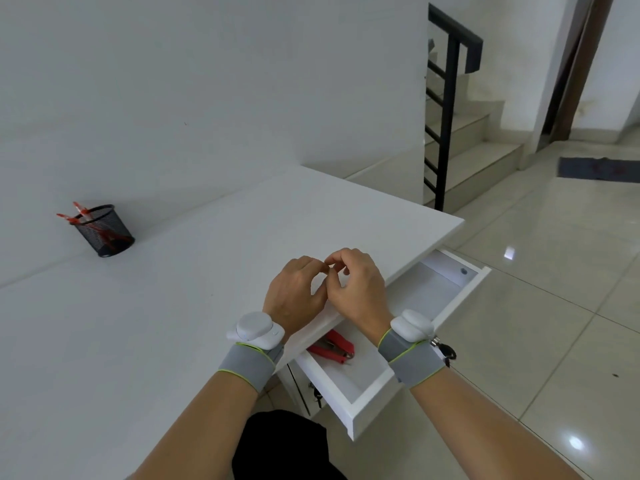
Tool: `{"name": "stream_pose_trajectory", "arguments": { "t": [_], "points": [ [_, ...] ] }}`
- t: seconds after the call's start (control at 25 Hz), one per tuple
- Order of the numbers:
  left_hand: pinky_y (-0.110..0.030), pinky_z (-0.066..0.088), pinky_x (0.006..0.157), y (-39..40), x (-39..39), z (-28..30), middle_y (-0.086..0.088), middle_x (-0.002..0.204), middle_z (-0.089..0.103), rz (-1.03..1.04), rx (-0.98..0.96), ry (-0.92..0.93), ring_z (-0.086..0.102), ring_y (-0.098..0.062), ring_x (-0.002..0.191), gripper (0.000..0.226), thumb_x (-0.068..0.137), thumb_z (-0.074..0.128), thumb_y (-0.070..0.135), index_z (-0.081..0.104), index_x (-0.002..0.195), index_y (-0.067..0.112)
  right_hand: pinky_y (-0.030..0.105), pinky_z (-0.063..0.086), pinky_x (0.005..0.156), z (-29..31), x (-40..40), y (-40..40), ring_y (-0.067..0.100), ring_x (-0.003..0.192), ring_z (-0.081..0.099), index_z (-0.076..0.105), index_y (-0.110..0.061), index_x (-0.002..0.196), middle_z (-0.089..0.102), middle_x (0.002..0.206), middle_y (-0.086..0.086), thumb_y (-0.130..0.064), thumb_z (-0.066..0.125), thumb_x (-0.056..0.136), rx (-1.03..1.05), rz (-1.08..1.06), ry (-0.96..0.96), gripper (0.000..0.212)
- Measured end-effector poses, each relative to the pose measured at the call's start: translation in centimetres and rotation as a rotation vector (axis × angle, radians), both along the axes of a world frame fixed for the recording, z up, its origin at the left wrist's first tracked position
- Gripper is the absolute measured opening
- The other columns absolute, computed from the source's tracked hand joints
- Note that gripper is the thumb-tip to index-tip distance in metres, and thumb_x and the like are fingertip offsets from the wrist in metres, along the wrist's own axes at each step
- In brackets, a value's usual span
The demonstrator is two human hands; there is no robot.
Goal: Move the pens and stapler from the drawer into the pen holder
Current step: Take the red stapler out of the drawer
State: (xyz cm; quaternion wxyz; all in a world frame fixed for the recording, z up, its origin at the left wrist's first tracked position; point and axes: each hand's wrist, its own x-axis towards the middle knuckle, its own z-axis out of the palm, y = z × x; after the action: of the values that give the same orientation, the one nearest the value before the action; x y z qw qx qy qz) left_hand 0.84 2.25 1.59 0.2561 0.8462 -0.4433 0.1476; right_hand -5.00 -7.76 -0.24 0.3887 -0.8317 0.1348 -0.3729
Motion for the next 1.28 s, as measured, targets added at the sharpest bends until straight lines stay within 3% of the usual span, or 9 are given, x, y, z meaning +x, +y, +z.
{"name": "stream_pose_trajectory", "arguments": {
  "t": [0.24,0.48,0.72,0.84,0.96,1.08,1.28],
  "points": [
    [-0.034,0.046,0.08,-0.5,-1.0,-1.2,-0.007,0.109,0.066,0.028,0.069,0.067,0.055,-0.023,0.101,0.019,0.087,0.052,0.018,0.065,0.099,0.012,0.034,0.045,0.067,-1.3,-2.6,-0.4,0.018,0.073,0.049,0.06,-0.009,0.084,0.061,0.075,0.007,-0.008,0.059,0.077,-0.081,-0.047,-0.031,0.007],
    [-0.033,0.045,0.081,-0.3,-1.2,-1.5,-0.006,0.107,0.066,0.056,0.076,0.082,0.056,-0.023,0.099,0.018,0.088,0.049,0.017,0.065,0.097,0.011,0.026,0.04,0.049,-3.1,-4.9,-0.7,0.019,0.048,0.046,0.055,-0.011,0.064,0.045,0.047,-0.007,-0.009,0.058,0.067,0.013,-0.052,0.051,0.005],
    [-0.038,0.047,0.082,-0.2,-1.4,-1.5,-0.008,0.105,0.068,0.054,0.072,0.067,0.058,-0.027,0.097,0.018,0.089,0.049,0.014,0.065,0.096,0.009,0.025,0.039,0.059,-3.1,-4.9,-1.1,0.021,0.071,0.057,0.056,-0.018,0.066,0.056,0.066,-0.005,-0.02,0.056,0.068,0.0,0.083,0.427,0.004],
    [-0.038,0.047,0.082,-0.3,-1.4,-1.4,-0.008,0.106,0.067,0.06,0.078,0.068,0.057,-0.026,0.097,0.019,0.089,0.049,0.015,0.065,0.096,0.009,0.03,0.044,0.068,-2.9,-4.9,-2.0,0.026,0.091,0.058,0.06,-0.014,0.1,0.058,0.095,0.002,-0.035,0.06,0.071,-0.191,0.172,0.646,0.035],
    [-0.036,0.046,0.082,-0.3,-1.5,-1.5,-0.007,0.106,0.067,0.075,0.083,0.07,0.057,-0.026,0.097,0.019,0.089,0.048,0.015,0.064,0.097,0.01,0.039,0.049,0.087,-3.5,-4.4,-1.5,0.034,0.109,0.053,0.042,-0.011,0.126,0.051,0.12,0.013,-0.048,0.066,0.07,-0.289,0.242,0.846,0.072],
    [-0.034,0.044,0.081,-0.1,-1.6,-1.5,-0.007,0.105,0.068,0.081,0.075,0.07,0.057,-0.025,0.096,0.019,0.089,0.047,0.014,0.064,0.096,0.009,0.041,0.047,0.093,-3.8,-3.3,-0.7,0.035,0.111,0.052,0.039,-0.007,0.127,0.049,0.123,0.017,-0.06,0.071,0.063,-0.358,0.275,0.938,0.089],
    [-0.037,0.046,0.082,-0.1,-1.6,-1.4,-0.008,0.105,0.068,0.078,0.067,0.066,0.058,-0.027,0.096,0.019,0.089,0.048,0.013,0.065,0.096,0.008,0.038,0.046,0.088,-4.2,-2.5,0.0,0.033,0.108,0.053,0.048,-0.003,0.12,0.053,0.119,0.017,-0.058,0.07,0.068,-0.435,0.291,0.977,0.079]
  ]
}}
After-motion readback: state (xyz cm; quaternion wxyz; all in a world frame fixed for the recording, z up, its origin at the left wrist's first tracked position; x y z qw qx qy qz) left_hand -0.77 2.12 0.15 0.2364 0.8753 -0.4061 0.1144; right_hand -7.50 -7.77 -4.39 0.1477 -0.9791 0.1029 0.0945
